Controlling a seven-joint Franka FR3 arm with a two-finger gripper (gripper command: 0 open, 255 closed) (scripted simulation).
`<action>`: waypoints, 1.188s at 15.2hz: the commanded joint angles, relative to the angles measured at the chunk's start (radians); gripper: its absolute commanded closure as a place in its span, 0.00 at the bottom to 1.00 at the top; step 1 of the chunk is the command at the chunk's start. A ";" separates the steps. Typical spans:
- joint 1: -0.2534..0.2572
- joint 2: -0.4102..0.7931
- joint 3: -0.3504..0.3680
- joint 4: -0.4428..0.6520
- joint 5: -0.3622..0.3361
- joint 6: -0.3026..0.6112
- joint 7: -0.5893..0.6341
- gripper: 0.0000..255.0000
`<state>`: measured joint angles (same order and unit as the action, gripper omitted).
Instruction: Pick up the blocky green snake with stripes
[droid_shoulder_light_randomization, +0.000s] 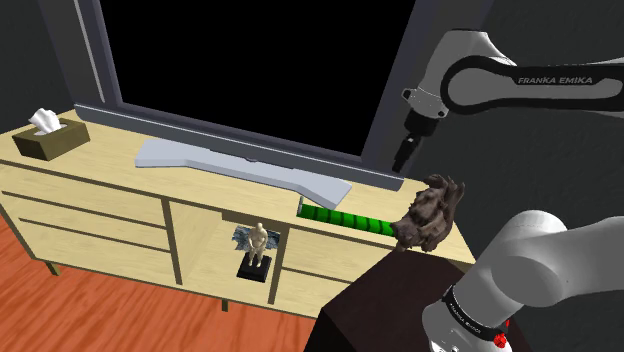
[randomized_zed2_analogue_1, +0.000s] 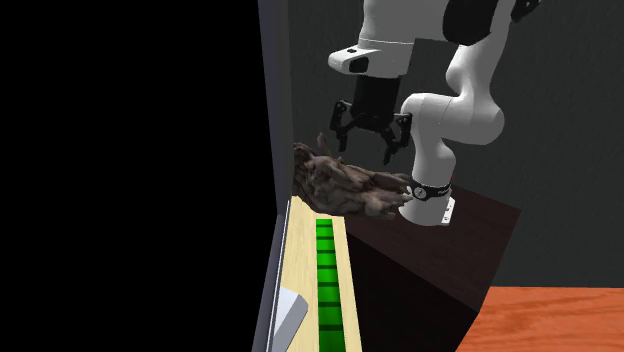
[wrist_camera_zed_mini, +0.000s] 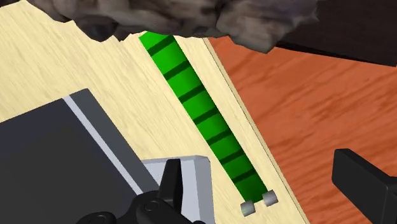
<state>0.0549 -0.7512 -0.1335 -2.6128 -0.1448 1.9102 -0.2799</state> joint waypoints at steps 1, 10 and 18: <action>0.005 0.034 -0.018 -0.053 -0.018 0.095 -0.032 0.00; 0.038 0.321 -0.092 -0.158 -0.083 0.506 -0.158 0.00; 0.080 0.702 -0.139 -0.130 -0.075 0.877 -0.294 0.00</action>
<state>0.1269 -0.1091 -0.2679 -2.7618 -0.2310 2.7412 -0.5488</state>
